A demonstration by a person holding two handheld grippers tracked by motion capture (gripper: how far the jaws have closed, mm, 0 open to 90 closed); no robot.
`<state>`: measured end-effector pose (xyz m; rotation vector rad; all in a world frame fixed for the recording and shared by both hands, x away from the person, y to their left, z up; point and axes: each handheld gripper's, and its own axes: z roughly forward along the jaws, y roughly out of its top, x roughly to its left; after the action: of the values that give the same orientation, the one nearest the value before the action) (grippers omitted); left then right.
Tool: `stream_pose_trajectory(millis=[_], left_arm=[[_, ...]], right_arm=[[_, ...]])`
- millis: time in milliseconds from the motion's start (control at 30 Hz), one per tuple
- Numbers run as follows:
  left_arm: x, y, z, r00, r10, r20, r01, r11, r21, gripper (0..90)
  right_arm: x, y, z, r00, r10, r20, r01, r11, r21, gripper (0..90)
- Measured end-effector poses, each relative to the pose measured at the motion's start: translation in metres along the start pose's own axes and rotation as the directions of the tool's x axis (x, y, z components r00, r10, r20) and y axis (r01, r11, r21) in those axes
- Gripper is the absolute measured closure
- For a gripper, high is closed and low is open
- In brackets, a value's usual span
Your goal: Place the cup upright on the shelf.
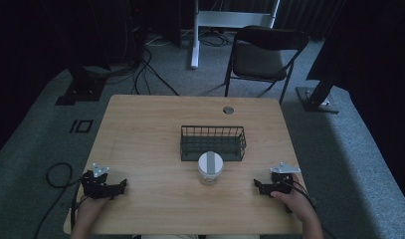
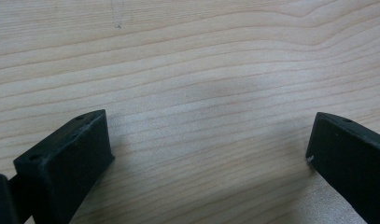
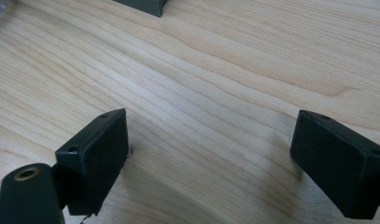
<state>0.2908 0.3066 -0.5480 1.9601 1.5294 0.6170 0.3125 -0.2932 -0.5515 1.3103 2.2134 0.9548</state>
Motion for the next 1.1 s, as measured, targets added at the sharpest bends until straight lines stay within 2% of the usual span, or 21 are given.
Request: stream_pose_trajectory(millis=[333, 467, 1100], left_arm=[[0.0, 0.0, 0.0, 1.0, 0.001, 0.0, -0.001, 1.0, 0.0, 0.1], [0.0, 0.0, 0.0, 1.0, 0.0, 0.0, 0.0, 1.0, 0.0, 0.1], [0.0, 0.0, 0.0, 1.0, -0.001, -0.001, 0.001, 1.0, 0.0, 0.1]], right_arm=[[0.003, 0.001, 0.001, 0.9999, -0.007, -0.011, 0.007, 1.0, -0.005, 11.2], [0.009, 0.003, 0.002, 0.9985, -0.018, -0.052, 0.017, 1.0, -0.021, 11.2], [0.026, 0.009, 0.003, 0.9927, -0.064, -0.102, 0.06, 0.997, -0.04, 11.3]])
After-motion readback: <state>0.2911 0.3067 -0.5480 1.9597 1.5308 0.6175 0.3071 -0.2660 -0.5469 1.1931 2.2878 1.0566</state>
